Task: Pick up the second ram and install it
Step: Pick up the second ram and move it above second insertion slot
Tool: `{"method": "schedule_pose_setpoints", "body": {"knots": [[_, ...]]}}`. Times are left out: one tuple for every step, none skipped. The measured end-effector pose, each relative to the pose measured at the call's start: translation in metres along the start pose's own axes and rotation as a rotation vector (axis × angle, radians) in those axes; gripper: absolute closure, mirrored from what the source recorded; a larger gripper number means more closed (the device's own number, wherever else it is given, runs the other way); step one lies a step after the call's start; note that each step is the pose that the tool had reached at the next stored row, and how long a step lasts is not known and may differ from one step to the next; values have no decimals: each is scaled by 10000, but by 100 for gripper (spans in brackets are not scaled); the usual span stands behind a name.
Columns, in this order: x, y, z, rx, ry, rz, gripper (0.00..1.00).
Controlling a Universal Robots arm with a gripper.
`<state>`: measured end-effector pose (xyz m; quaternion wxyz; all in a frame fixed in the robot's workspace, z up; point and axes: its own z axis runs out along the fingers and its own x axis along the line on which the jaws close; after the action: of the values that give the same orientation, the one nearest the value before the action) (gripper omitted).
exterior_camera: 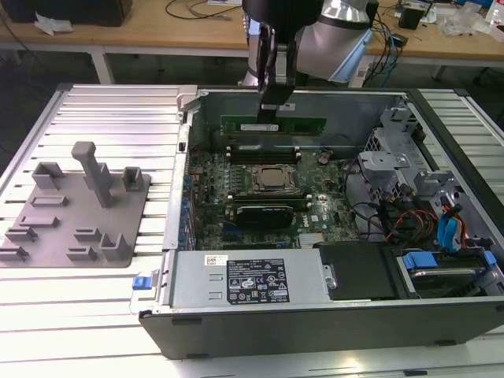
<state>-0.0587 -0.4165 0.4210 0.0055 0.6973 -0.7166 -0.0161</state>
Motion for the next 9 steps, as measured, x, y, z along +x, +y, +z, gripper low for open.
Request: {"method": "schedule_pose_setpoints", "body": {"knots": [[-9, -2, 23, 0, -1, 0, 91], [-14, -3, 38, 0, -2, -1, 91], [-29, -6, 76, -1, -2, -1, 91], [-39, -7, 90, -1, -1, 0, 91], [-47, -8, 99, -1, -1, 0, 91], [-66, -10, 129, -1, -1, -1, 91], [-81, -11, 157, -1, -1, -1, 91], [-100, -13, 190, -2, 0, -1, 91], [-123, -13, 225, -1, -1, -1, 91]]}}
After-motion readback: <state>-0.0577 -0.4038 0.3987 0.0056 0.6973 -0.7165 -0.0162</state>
